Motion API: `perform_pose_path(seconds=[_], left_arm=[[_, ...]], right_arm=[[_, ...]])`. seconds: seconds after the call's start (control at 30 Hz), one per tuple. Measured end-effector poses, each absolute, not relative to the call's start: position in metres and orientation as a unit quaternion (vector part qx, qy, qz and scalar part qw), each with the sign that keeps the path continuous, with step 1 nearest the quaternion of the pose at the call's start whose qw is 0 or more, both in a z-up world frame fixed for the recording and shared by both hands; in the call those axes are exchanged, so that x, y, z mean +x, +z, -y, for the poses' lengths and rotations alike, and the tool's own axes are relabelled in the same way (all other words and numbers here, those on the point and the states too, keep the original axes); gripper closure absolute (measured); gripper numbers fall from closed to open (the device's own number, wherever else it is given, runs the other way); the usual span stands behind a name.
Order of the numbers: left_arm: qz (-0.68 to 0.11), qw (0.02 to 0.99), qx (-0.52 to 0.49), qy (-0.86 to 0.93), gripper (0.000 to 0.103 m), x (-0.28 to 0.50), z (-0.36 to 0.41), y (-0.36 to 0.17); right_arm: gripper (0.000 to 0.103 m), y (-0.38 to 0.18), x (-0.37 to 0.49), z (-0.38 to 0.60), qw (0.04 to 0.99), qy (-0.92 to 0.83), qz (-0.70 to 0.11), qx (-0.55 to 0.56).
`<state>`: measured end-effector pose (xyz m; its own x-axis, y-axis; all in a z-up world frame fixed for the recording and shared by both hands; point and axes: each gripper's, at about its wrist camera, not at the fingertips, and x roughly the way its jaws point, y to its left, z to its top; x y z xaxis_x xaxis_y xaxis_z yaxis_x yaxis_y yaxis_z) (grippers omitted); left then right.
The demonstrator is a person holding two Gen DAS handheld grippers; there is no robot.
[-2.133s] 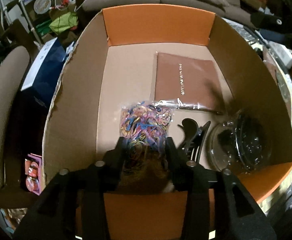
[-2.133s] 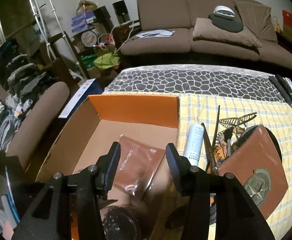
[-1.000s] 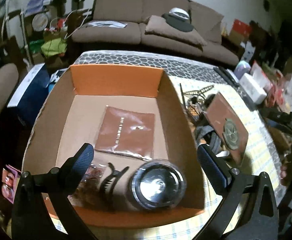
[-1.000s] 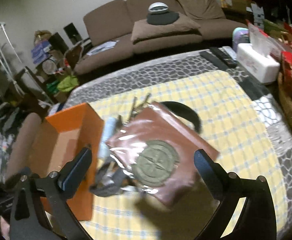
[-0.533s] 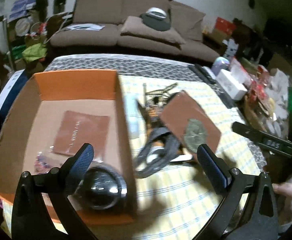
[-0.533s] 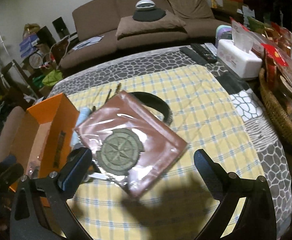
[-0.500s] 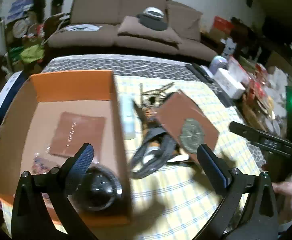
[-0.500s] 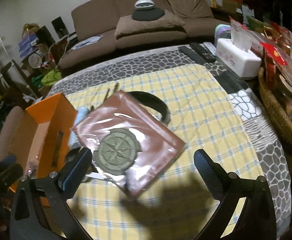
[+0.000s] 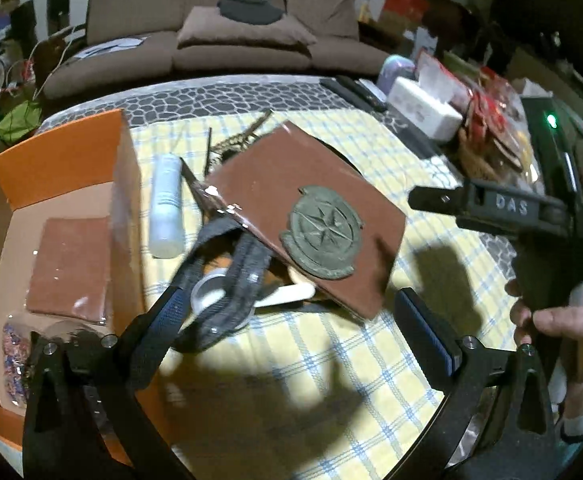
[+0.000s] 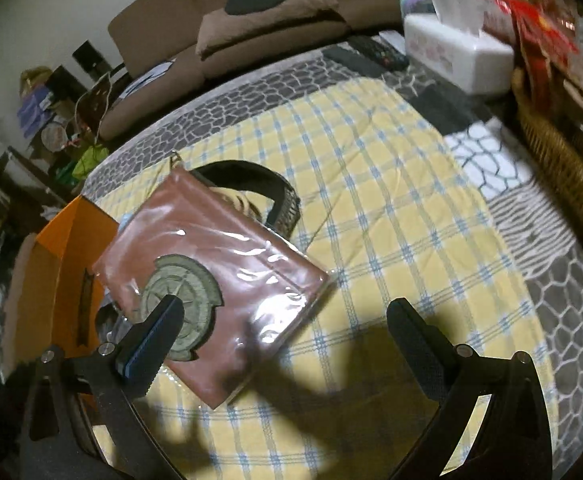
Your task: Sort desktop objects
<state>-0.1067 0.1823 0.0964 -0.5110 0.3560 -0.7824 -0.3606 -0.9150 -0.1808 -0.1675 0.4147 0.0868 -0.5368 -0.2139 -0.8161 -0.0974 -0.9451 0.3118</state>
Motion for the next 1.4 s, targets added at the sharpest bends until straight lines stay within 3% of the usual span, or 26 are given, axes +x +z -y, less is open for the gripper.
perform_pose_path(seconds=[0.27, 0.37, 0.43, 0.47, 0.8, 0.87, 1.03, 1.4], left_arm=[[-0.005, 0.225, -0.455, 0.862, 0.0, -0.098, -0.203, 0.083], [0.005, 0.228, -0.463, 0.857, 0.002, -0.099, -0.201, 0.077], [0.008, 0.225, -0.468, 0.855, 0.003, -0.101, -0.2, 0.072], [0.01, 0.222, -0.47, 0.854, 0.004, -0.101, -0.2, 0.07], [0.049, 0.211, -0.499, 0.839, 0.017, -0.107, -0.185, 0.057], [0.051, 0.21, -0.507, 0.835, 0.027, -0.108, -0.183, 0.053], [0.064, 0.213, -0.525, 0.821, 0.047, -0.109, -0.178, 0.045], [0.086, 0.219, -0.545, 0.804, 0.051, -0.113, -0.175, 0.032]], right_arm=[[0.004, 0.092, -0.167, -0.414, 0.073, -0.867, 0.188, 0.457], [0.019, 0.096, -0.172, -0.405, 0.111, -0.869, 0.2, 0.438], [0.038, 0.093, -0.177, -0.396, 0.14, -0.861, 0.217, 0.438], [0.04, 0.092, -0.18, -0.392, 0.146, -0.859, 0.22, 0.439], [0.04, 0.075, -0.201, -0.361, 0.164, -0.857, 0.206, 0.444], [0.041, 0.069, -0.203, -0.359, 0.165, -0.853, 0.202, 0.453], [0.061, 0.066, -0.202, -0.353, 0.178, -0.844, 0.194, 0.468], [0.064, 0.053, -0.19, -0.334, 0.199, -0.81, 0.159, 0.528]])
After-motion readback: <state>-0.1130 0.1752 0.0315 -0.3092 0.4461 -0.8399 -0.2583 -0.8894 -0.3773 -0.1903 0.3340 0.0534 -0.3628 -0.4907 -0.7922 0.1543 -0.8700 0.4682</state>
